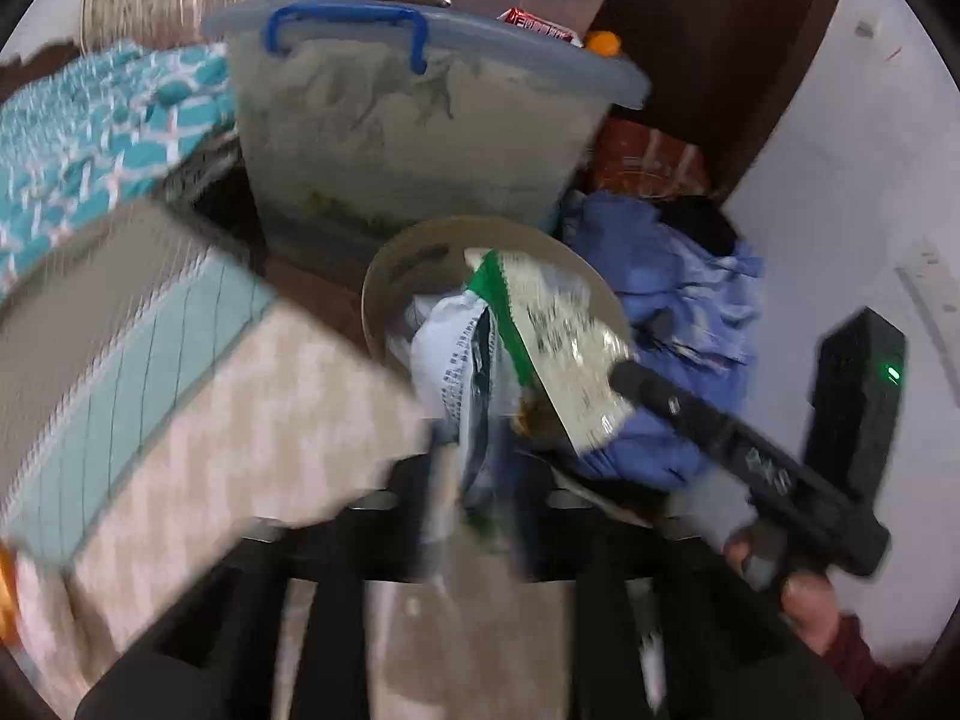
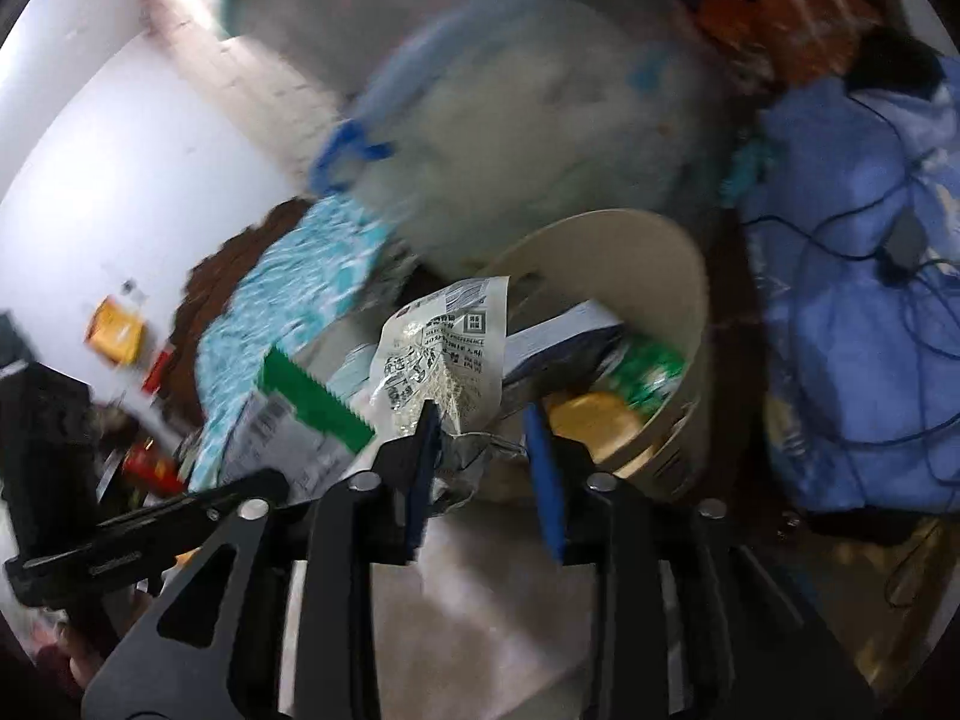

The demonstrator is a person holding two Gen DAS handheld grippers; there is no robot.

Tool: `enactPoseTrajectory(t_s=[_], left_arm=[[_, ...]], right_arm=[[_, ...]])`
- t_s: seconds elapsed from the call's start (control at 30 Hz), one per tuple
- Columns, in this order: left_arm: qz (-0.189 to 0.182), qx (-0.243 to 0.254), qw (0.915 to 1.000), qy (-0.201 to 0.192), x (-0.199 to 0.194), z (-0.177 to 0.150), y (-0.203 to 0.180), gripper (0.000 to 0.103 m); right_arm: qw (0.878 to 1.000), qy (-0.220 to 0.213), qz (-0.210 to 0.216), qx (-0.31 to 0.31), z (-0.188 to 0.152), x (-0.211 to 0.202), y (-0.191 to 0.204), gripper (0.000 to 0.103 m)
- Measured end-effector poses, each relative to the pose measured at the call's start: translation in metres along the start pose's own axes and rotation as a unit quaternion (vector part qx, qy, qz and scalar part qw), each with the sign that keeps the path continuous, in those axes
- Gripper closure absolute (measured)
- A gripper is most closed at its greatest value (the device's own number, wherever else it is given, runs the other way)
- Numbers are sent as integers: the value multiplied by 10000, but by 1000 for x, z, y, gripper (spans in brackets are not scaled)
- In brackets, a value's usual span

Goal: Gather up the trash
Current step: 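Carry the packet and wrapper to the beige bin and open both grippers, then return to the bed and grasp the clear plastic bottle with the left gripper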

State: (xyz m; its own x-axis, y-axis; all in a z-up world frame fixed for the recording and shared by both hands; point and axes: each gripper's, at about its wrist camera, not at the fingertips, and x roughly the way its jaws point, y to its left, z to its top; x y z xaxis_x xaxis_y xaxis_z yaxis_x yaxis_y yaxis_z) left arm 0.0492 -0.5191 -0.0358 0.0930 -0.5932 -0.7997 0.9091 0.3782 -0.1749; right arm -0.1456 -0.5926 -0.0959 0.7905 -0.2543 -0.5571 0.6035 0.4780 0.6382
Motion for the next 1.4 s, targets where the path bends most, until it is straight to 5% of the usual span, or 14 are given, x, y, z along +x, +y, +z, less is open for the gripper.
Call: enactPoseTrajectory(t_s=[0.07, 0.23, 0.43, 0.6, 0.73, 0.87, 0.97, 1.17, 1.3, 1.33, 1.37, 1.4], left_arm=[[202, 29, 9998, -71, 13, 12, -4, 52], [-7, -270, 9996, -31, 6, -3, 11, 52], [-39, -542, 9984, -127, -47, -66, 45, 52], [728, -626, 9951, -231, -102, -131, 87, 52], [1568, -1236, 9791, -389, -151, -168, 144, 49], [3074, -1878, 9307, -642, -202, -196, 210, 26], [3369, -2107, 9162, -522, -211, -201, 254, 25], [3271, -2263, 9175, -64, -181, -202, 296, 29], [3038, -2199, 9270, 53, -168, -204, 299, 63], [2995, -2204, 9283, 60, -168, -207, 297, 64], [2997, -2202, 9283, 61, -171, -211, 291, 64], [3004, -2174, 9287, 54, -173, -215, 286, 65]], right_arm=[[9997, -120, 62, 204, 3, -1, -8, 28], [9974, -697, -105, -117, -8, -22, 3, 31], [9971, -633, 182, -382, -28, -27, 32, 36], [9941, -190, 587, -891, -48, -15, 79, 36], [9857, 419, 918, -1351, -75, 7, 122, 35], [9615, 1226, 1277, -2104, -111, 37, 182, 22], [9346, 1549, 1413, -2872, -138, 59, 229, 17], [8984, 1964, 1329, -3698, -174, 104, 290, 15], [8781, 2102, 1180, -4132, -189, 125, 313, 18], [8727, 2199, 1120, -4214, -193, 129, 314, 26], [8723, 2207, 1016, -4244, -195, 128, 312, 52], [8755, 2198, 1075, -4168, -194, 125, 308, 55]])
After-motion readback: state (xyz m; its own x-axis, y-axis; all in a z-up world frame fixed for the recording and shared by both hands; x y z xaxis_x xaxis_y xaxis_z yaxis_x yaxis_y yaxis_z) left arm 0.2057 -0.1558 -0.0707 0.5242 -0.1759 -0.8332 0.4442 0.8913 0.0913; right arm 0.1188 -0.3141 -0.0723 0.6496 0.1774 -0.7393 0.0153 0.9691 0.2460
